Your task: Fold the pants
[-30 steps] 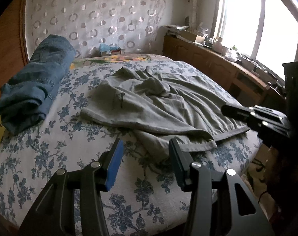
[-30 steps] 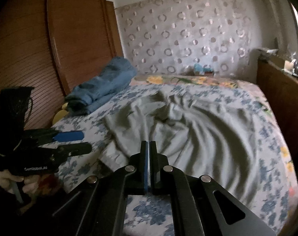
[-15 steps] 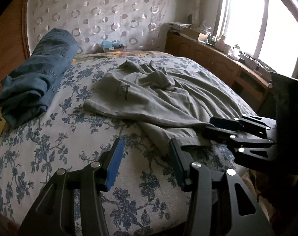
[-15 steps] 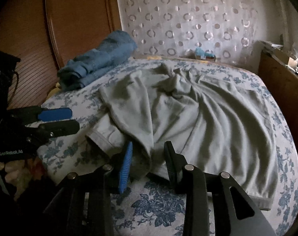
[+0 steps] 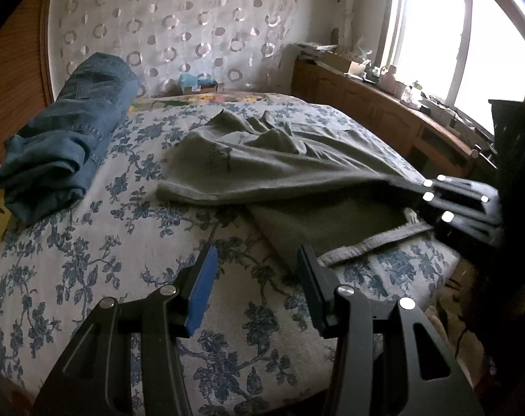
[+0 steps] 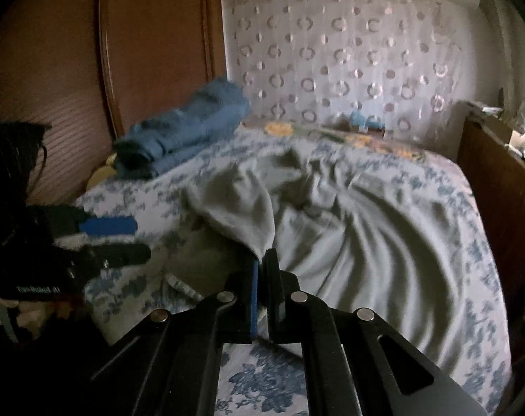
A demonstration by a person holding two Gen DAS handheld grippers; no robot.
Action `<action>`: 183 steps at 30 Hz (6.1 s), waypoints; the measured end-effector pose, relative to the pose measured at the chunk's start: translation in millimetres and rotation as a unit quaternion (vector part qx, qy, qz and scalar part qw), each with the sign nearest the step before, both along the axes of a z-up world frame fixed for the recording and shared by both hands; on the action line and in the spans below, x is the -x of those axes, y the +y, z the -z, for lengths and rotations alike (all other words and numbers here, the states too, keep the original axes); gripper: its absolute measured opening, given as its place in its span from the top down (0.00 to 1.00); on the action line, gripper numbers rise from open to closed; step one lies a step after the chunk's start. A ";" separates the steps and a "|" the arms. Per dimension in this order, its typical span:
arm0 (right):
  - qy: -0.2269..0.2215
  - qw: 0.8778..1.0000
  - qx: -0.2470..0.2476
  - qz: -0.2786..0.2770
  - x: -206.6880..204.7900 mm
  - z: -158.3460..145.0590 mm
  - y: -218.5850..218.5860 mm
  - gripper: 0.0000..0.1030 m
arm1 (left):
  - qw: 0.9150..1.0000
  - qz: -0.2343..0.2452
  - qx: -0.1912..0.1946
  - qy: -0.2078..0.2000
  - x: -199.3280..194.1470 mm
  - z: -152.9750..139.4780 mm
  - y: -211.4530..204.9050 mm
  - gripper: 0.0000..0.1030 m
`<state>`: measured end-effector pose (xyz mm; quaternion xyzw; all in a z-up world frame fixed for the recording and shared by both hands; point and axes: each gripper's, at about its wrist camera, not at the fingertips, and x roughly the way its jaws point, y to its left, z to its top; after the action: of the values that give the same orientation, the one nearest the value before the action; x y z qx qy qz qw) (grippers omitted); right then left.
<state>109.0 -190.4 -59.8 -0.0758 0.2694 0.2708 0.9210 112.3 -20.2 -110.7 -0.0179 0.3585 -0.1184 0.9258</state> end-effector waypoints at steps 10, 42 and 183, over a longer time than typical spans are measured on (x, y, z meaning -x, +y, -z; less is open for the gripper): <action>-0.042 0.998 -0.004 0.035 24.6 -29.5 -33.6 0.97 | 1.000 0.015 0.004 -0.018 -2.2 -16.5 -13.6 0.53; 0.031 0.990 0.019 0.135 35.0 4.8 -68.9 0.97 | 0.998 0.057 -0.003 -0.021 -8.5 -23.6 -56.8 0.53; 0.041 0.989 0.080 0.117 -162.4 -38.0 -107.3 0.97 | 0.998 0.068 -0.013 -0.011 -119.1 -33.4 -73.1 0.53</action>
<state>271.5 -297.7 -21.8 -0.1065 0.3346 0.1419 0.9255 231.3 -93.2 -77.4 0.0199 0.3505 -0.1763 0.9196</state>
